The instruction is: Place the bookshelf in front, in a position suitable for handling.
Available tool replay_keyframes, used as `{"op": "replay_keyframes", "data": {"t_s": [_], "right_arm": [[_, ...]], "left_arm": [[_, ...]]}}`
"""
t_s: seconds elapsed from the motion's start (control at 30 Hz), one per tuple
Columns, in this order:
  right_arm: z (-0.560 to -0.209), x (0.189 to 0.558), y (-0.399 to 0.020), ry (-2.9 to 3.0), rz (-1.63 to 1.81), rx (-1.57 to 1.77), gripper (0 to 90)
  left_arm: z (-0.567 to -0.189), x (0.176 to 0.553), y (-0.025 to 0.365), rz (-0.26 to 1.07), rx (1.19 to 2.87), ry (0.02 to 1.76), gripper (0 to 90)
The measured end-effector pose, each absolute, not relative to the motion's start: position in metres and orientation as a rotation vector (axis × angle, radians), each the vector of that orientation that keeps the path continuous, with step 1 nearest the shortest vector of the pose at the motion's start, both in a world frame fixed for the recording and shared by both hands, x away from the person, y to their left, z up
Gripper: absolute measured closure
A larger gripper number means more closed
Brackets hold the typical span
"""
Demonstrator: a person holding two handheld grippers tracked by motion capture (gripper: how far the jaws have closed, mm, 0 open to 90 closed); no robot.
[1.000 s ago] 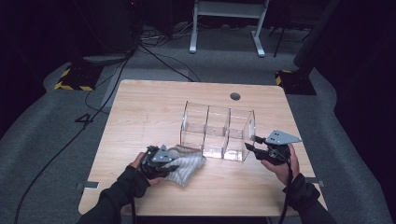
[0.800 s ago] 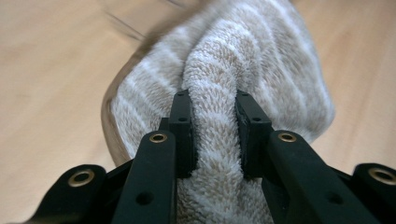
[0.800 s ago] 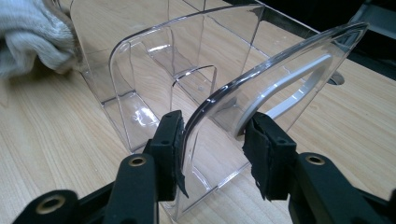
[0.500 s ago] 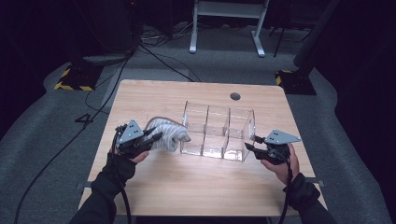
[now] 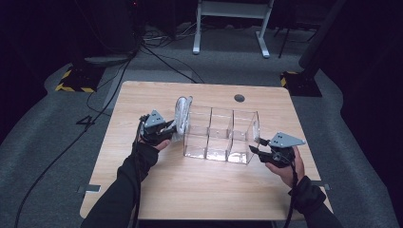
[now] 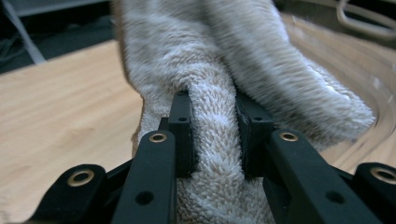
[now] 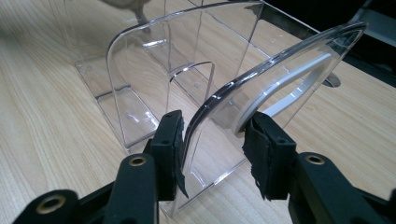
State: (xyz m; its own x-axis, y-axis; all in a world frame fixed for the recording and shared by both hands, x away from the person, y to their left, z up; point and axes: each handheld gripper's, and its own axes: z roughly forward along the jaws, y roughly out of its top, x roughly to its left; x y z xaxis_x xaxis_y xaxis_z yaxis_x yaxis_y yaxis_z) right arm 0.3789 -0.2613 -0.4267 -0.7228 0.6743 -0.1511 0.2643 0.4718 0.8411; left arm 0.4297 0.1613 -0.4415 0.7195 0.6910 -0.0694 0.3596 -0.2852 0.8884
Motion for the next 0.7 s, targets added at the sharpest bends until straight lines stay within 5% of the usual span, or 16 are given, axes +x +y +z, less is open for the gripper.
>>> {"op": "replay_keyframes", "data": {"t_s": [0.7], "right_arm": [[-0.428, 0.379, -0.261, 2.248, 1.148, 0.804, 59.3]], "left_arm": [[-0.481, 0.426, 0.152, 0.322, 2.163, 0.855, 72.5]]}}
